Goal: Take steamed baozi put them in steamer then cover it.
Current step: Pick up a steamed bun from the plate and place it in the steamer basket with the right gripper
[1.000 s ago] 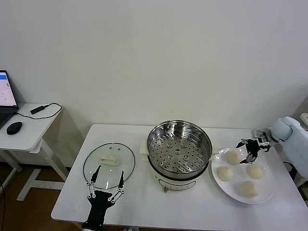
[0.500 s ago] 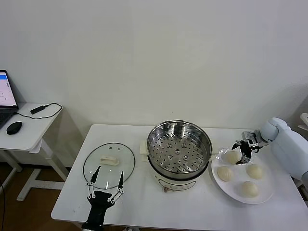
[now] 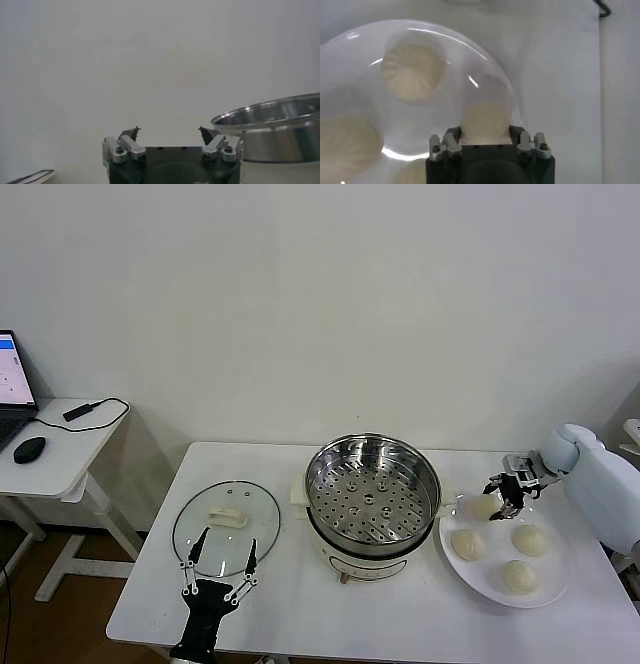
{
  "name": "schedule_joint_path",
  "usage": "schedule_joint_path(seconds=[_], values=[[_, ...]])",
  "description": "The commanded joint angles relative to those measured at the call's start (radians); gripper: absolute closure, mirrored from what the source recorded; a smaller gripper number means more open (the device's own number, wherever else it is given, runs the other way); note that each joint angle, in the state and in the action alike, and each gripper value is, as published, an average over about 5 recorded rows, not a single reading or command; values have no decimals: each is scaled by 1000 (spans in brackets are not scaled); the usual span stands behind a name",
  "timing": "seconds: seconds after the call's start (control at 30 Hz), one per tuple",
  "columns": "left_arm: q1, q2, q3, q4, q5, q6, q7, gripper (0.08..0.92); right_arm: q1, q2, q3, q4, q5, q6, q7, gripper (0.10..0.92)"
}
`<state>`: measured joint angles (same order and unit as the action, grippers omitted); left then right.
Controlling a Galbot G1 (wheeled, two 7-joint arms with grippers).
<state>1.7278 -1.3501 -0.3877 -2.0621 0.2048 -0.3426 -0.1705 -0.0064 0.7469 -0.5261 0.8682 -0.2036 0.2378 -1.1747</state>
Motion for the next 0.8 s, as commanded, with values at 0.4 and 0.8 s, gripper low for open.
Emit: schedule_joint_path(seconds=[0.4, 0.8], values=[[-7, 2, 9, -12, 0, 6, -1, 177, 497, 105, -404, 512, 53, 388, -40, 339], [1, 0, 10, -23, 0, -3, -4, 177, 365, 296, -419, 423, -247, 485, -22, 338]])
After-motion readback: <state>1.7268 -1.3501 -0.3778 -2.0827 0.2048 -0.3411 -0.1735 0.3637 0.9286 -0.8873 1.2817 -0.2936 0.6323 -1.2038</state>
